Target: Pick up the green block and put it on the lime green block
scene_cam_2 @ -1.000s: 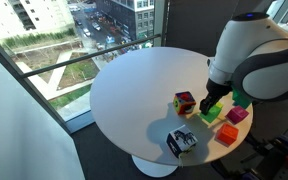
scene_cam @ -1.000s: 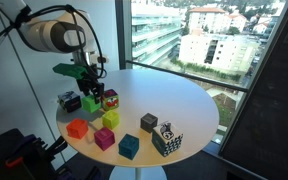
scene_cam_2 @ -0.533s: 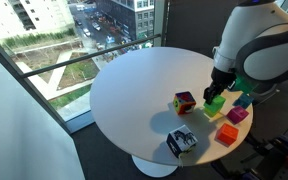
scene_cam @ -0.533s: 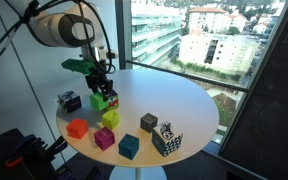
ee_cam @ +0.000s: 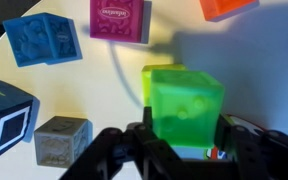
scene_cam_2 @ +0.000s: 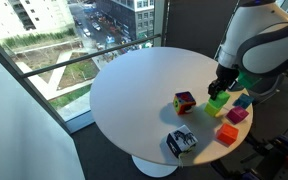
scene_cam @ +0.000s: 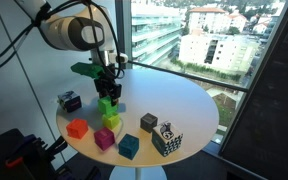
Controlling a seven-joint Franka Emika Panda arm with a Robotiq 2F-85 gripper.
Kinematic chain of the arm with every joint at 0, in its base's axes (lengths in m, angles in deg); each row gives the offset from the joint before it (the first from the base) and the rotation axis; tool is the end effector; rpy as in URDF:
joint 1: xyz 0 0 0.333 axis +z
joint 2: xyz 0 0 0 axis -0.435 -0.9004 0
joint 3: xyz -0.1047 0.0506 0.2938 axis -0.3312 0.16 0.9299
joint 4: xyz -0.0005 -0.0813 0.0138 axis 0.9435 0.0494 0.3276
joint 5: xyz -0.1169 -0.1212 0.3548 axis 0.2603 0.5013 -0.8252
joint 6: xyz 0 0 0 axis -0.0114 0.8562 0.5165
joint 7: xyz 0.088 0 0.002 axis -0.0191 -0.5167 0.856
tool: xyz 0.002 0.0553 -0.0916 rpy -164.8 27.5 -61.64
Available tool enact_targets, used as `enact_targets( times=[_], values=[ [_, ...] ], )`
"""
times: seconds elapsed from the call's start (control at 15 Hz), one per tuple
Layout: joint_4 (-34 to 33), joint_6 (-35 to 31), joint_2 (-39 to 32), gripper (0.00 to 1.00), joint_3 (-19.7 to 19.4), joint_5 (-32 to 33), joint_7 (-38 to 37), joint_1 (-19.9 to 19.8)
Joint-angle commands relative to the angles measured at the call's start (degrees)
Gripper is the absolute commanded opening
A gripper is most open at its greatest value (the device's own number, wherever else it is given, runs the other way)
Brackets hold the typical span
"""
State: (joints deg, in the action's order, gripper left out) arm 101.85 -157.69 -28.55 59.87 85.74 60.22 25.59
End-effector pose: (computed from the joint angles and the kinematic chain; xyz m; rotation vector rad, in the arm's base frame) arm 0.4714 -0.0263 0.2405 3.0590 -0.0720 -0.1171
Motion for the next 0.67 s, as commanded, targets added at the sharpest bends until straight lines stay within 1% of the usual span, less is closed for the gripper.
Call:
enact_targets(
  times=[0.0,0.6],
  values=[
    [-1.5,-0.4,-1.7,0.31,-0.4,0.9,0.9,-0.7],
    [-0.8,-4.5,-3.3,0.31,-0.2,0.3,6.3,-0.9]
  ],
)
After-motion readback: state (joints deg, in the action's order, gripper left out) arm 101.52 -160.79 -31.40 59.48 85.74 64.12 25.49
